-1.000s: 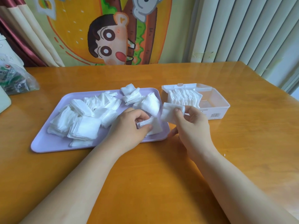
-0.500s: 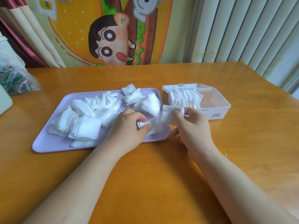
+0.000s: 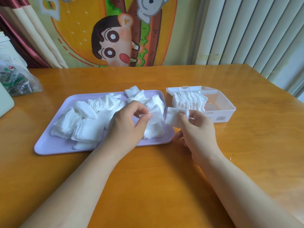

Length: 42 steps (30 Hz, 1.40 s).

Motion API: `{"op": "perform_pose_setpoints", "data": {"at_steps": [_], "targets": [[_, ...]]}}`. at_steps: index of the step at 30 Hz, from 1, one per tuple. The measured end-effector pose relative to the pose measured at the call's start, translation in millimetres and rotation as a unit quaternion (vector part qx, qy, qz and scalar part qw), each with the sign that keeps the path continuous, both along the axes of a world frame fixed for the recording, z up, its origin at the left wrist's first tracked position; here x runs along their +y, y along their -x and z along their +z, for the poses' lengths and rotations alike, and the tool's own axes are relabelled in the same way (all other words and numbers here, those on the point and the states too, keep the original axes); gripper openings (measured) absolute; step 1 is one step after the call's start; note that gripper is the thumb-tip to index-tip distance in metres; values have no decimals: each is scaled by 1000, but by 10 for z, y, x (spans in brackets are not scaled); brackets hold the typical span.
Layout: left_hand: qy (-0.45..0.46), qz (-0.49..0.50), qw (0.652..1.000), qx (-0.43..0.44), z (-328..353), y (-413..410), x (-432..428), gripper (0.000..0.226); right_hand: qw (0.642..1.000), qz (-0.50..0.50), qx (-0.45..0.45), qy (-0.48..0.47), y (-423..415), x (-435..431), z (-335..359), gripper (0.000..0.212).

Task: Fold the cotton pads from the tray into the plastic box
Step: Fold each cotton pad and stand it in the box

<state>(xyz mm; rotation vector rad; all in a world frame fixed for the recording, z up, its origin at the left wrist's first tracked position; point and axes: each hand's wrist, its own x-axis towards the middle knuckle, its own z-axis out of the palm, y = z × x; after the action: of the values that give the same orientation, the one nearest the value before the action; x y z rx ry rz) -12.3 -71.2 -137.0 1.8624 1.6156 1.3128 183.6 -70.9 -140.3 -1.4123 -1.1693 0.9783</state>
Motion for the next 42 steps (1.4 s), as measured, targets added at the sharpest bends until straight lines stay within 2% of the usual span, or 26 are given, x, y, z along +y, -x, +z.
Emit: {"op": "perform_pose_setpoints", "data": {"at_steps": [2,5,7,10,13,21,36,40,42], "targets": [[31,-19,994,-103,35,-9,-8,16,1000,2,-1,-2,1,7,-13,13],[98,-92,956,-259,101,-22,-24,38,999,27,26,7,17,2,7,13],[133,-137,933,-304,127,-35,-38,41,996,63,65,21,25,-9,32,12],[152,-146,931,-299,107,-66,-50,26,986,122,106,34,29,-22,52,14],[148,-143,928,-310,86,-63,-43,15,982,155,103,32,25,-32,70,15],[127,-114,954,-248,48,-46,-30,20,974,213,73,33,-15,-33,59,23],[118,-72,961,-241,11,-87,-10,16,969,230,83,28,-21,-17,27,24],[106,-51,968,-224,-12,-94,2,15,965,239,103,40,-19,-29,81,39],[97,-41,972,-212,-16,-106,8,17,963,250,94,32,-17,-27,99,22]]}}
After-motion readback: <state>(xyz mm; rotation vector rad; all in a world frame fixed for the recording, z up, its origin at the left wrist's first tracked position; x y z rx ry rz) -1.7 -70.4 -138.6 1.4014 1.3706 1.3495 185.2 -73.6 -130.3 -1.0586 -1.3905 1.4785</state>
